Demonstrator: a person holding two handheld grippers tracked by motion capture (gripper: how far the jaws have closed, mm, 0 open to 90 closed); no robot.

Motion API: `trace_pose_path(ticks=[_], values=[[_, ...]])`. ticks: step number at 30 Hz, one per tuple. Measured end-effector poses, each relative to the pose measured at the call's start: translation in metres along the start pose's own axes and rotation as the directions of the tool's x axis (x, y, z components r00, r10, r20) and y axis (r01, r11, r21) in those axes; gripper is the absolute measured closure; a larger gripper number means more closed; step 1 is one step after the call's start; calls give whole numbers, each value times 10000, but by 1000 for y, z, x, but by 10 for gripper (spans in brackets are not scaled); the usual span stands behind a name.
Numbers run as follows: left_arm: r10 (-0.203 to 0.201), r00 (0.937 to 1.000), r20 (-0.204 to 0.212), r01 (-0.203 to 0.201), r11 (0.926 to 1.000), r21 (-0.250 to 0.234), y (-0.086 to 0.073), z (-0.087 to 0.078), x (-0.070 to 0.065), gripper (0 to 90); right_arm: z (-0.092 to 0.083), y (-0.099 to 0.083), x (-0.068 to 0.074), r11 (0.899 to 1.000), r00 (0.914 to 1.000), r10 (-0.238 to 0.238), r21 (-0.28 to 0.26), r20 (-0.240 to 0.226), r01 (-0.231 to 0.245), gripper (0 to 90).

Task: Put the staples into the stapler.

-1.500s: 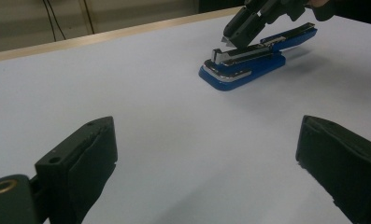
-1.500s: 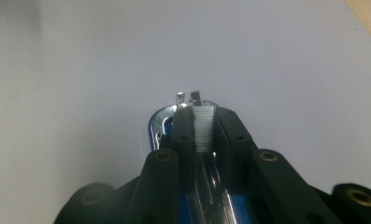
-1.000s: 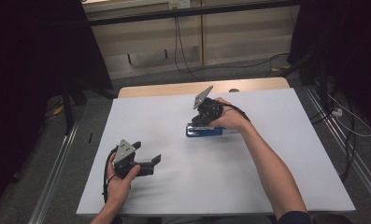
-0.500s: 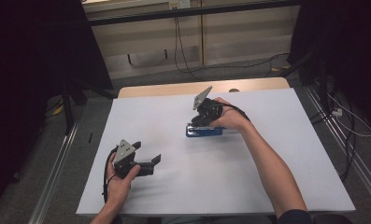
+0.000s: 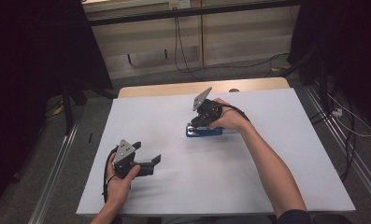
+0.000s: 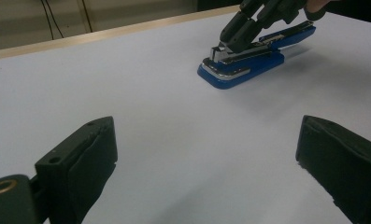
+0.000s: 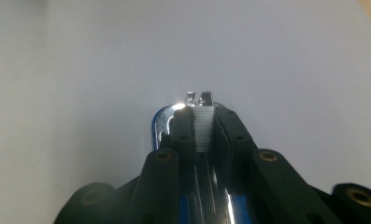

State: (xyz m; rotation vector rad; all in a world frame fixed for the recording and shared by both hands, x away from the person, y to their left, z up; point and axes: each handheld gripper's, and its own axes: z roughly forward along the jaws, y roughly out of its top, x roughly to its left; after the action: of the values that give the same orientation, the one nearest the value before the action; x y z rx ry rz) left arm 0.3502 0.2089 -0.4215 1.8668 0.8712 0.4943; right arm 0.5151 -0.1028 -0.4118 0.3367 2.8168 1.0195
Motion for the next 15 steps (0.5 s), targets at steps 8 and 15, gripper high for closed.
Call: trace_pose_path(ticks=[8,15], values=[[11,10000,27,-11,10000,21,0,0,0,56,1,0,0,10000,10000,-59,59,-20,59,795],[-31,10000,26,31,10000,-12,0,1,0,56,1,-1,-1,9999,9999,-88,49,-51,88,795]])
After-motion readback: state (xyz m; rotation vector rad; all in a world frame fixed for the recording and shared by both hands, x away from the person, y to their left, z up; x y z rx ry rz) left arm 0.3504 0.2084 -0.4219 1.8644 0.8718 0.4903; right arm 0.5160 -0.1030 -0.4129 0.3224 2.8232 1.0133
